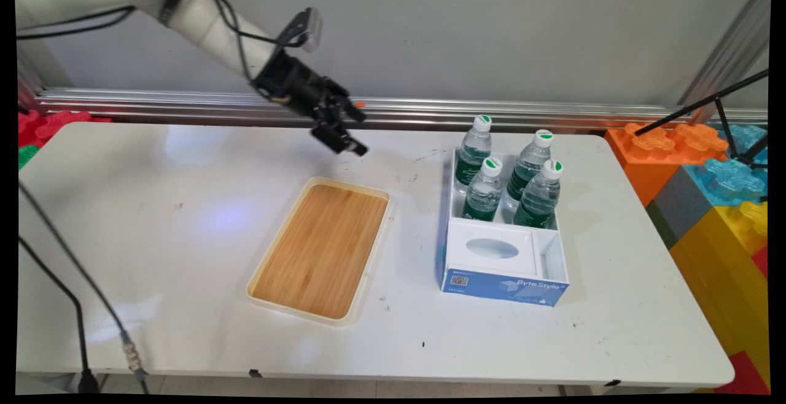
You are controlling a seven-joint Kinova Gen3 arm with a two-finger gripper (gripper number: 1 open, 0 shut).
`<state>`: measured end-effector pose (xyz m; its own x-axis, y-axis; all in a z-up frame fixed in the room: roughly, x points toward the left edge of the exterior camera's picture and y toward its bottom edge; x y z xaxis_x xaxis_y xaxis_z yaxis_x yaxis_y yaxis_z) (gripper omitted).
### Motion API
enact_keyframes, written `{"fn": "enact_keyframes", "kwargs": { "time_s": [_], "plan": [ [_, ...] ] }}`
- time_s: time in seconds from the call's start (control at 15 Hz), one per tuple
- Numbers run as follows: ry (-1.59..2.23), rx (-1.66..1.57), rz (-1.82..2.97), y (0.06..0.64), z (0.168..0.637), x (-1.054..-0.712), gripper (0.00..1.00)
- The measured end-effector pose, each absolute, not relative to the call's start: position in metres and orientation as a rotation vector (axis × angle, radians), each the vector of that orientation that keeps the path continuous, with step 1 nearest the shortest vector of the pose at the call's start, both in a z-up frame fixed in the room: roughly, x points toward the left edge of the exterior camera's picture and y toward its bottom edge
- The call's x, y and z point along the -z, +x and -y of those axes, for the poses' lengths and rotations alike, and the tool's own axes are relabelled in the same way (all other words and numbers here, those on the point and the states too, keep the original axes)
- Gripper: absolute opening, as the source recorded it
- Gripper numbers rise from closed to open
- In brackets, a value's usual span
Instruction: Pick up the green bottle from the white box
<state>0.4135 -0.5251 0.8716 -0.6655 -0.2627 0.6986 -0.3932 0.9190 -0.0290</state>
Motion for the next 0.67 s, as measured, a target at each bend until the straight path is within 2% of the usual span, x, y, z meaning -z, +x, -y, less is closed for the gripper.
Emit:
{"fn": "enact_keyframes", "kwargs": {
  "time_s": [0.67],
  "plan": [
    [0.443,-0.132,2.093,0.338,0.607,-0.801,1.0]
  ]
}}
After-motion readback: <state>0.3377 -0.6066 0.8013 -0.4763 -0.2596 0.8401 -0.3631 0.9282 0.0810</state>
